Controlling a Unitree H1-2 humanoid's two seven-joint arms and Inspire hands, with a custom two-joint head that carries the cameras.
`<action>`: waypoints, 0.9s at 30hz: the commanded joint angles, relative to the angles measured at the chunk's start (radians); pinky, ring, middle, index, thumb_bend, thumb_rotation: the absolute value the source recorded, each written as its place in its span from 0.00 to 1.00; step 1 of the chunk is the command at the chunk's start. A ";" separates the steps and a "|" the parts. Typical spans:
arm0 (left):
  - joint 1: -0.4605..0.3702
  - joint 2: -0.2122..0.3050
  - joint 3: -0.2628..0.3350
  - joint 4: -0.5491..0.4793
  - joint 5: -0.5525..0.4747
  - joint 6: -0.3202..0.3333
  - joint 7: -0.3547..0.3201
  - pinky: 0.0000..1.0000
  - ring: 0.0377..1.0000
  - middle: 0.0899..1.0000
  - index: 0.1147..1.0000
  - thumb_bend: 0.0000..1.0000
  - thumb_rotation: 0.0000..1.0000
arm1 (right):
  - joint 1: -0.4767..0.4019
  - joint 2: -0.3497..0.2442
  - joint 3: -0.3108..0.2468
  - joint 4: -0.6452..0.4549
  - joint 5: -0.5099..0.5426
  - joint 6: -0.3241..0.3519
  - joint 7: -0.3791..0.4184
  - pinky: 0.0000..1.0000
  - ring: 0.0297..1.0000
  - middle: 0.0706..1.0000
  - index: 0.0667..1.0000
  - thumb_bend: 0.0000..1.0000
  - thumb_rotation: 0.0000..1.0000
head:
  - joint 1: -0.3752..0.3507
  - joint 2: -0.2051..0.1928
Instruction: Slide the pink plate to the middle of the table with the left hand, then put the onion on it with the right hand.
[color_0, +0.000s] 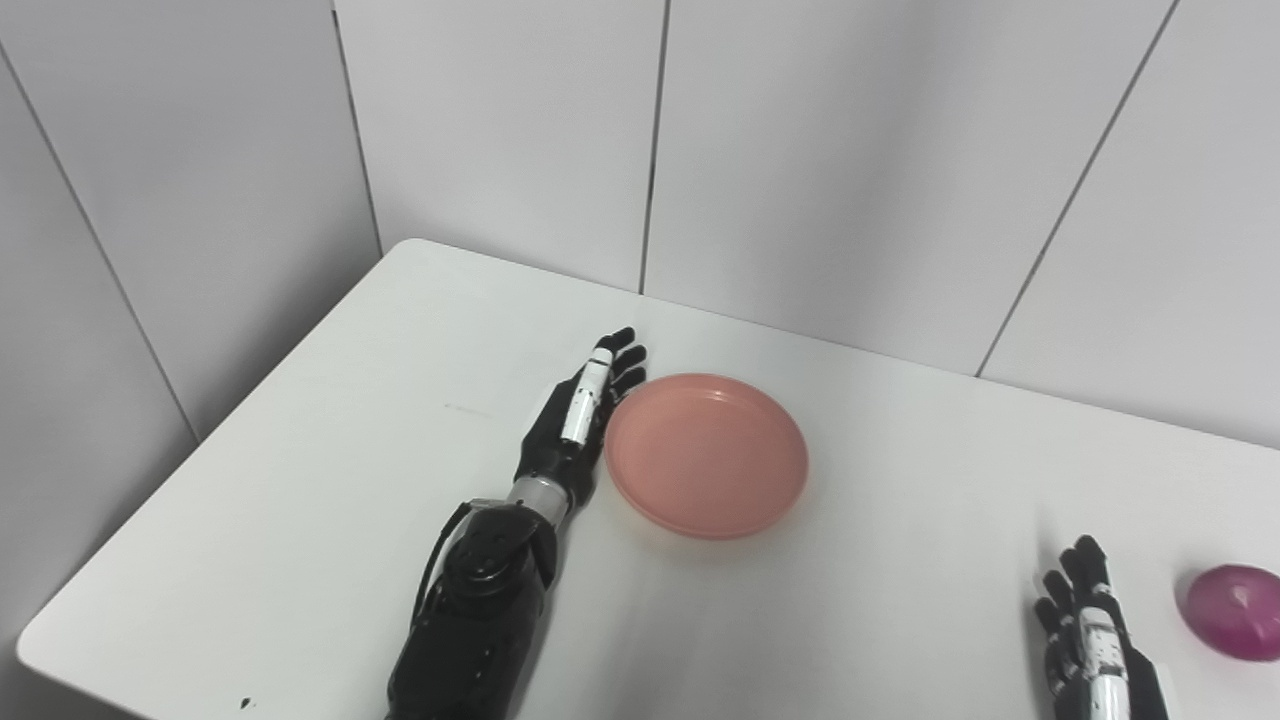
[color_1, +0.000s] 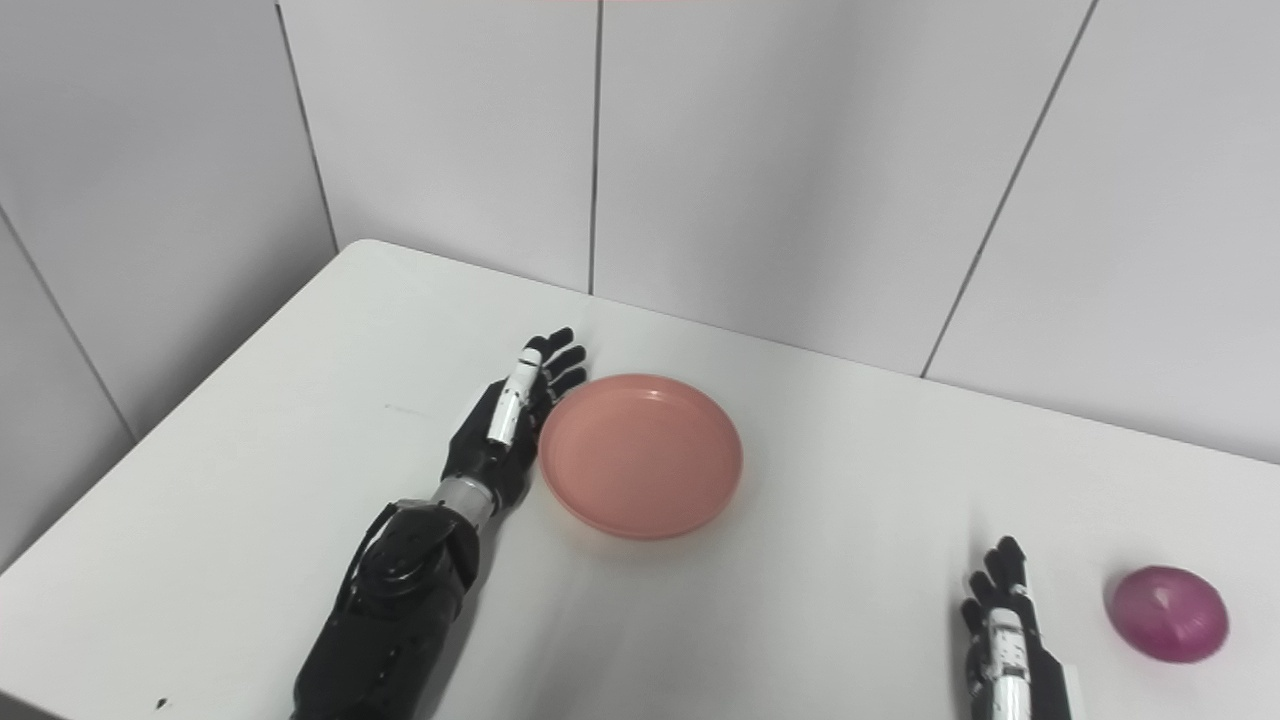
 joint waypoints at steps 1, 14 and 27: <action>-0.012 -0.004 -0.008 -0.040 0.015 -0.010 0.004 0.93 0.94 0.92 0.90 0.41 1.00 | -0.001 0.001 0.000 -0.013 -0.001 -0.045 0.006 1.00 1.00 1.00 1.00 0.05 1.00 | 0.000 0.001; 0.019 -0.049 -0.011 -0.082 0.026 0.002 0.020 0.92 0.93 0.91 0.88 0.40 1.00 | -0.001 0.014 0.004 0.018 -0.024 -0.074 -0.004 1.00 1.00 1.00 1.00 0.13 1.00 | -0.072 0.038; 0.030 -0.059 -0.034 -0.065 0.010 -0.013 -0.007 0.94 0.93 0.93 0.90 0.43 1.00 | -0.010 0.037 0.006 0.042 -0.041 -0.095 -0.017 1.00 1.00 1.00 1.00 0.19 1.00 | -0.143 0.084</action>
